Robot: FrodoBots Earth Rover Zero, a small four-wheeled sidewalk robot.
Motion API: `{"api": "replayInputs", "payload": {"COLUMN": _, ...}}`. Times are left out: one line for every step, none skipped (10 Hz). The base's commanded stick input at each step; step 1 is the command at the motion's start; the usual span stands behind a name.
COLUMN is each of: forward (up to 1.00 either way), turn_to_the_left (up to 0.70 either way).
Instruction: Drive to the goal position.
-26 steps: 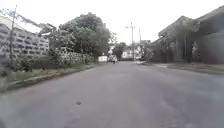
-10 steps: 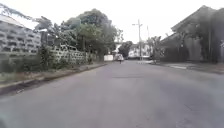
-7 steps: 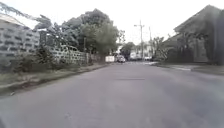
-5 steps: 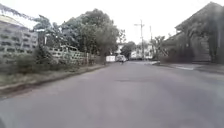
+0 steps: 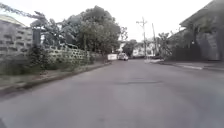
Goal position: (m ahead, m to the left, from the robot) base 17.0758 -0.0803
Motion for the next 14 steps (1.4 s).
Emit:
{"api": "replayInputs", "payload": {"forward": 1.00, "turn_to_the_left": 0.04}}
{"api": "replayInputs", "payload": {"forward": 1.00, "turn_to_the_left": 0.04}}
{"api": "replayInputs", "payload": {"forward": 1.00, "turn_to_the_left": 0.04}}
{"api": "replayInputs", "payload": {"forward": 1.00, "turn_to_the_left": 0.04}}
{"api": "replayInputs", "payload": {"forward": 1.00, "turn_to_the_left": 0.04}}
{"api": "replayInputs", "payload": {"forward": 1.00, "turn_to_the_left": 0.04}}
{"api": "replayInputs", "payload": {"forward": 1.00, "turn_to_the_left": 0.04}}
{"api": "replayInputs", "payload": {"forward": 1.00, "turn_to_the_left": 0.04}}
{"api": "replayInputs", "payload": {"forward": 1.00, "turn_to_the_left": 0.04}}
{"api": "replayInputs", "payload": {"forward": 1.00, "turn_to_the_left": 0.04}}
{"api": "replayInputs", "payload": {"forward": 1.00, "turn_to_the_left": 0.04}}
{"api": "replayInputs", "payload": {"forward": 1.00, "turn_to_the_left": 0.04}}
{"api": "replayInputs", "payload": {"forward": 1.00, "turn_to_the_left": 0.04}}
{"api": "replayInputs", "payload": {"forward": 1.00, "turn_to_the_left": 0.04}}
